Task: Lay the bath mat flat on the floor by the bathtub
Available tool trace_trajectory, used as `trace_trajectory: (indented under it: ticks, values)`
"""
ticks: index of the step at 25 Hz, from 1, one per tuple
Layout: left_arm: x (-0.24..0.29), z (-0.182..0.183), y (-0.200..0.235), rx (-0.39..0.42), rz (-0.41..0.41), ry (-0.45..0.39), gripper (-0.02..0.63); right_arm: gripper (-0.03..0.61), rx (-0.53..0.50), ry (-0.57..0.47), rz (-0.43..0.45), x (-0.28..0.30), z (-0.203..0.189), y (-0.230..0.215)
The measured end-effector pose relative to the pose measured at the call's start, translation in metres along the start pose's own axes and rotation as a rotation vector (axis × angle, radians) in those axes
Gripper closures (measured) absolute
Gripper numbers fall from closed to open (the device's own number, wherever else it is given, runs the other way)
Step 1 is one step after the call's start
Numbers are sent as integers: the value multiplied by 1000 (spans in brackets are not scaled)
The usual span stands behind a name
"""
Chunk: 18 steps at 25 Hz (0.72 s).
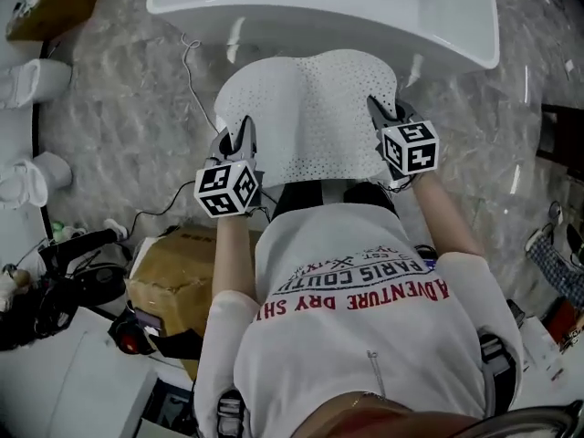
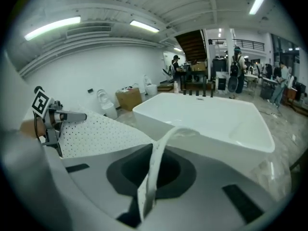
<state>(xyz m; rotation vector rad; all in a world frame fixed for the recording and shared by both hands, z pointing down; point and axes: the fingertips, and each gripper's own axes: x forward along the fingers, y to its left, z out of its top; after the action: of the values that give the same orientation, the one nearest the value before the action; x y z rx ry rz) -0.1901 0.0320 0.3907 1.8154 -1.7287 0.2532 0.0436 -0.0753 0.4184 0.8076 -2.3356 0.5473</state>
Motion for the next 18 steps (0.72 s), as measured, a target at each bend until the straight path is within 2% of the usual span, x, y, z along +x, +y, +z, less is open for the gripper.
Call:
trace_trajectory:
  ticks: [5,10,14,18]
  values:
    - [51,-7,44,71,-80,53,595,561,56,1,-81,47,-14,-2]
    - [103,-35,77,75,-89,76,594,561,118,38,-137,89,-56,-20]
    - [157,-75,95,97,-89,112,594,560,166,79,-167,133,-101,-55]
    - [219,-129,115,116,-92,132,594,560,157,110,-174,187,-155,-91]
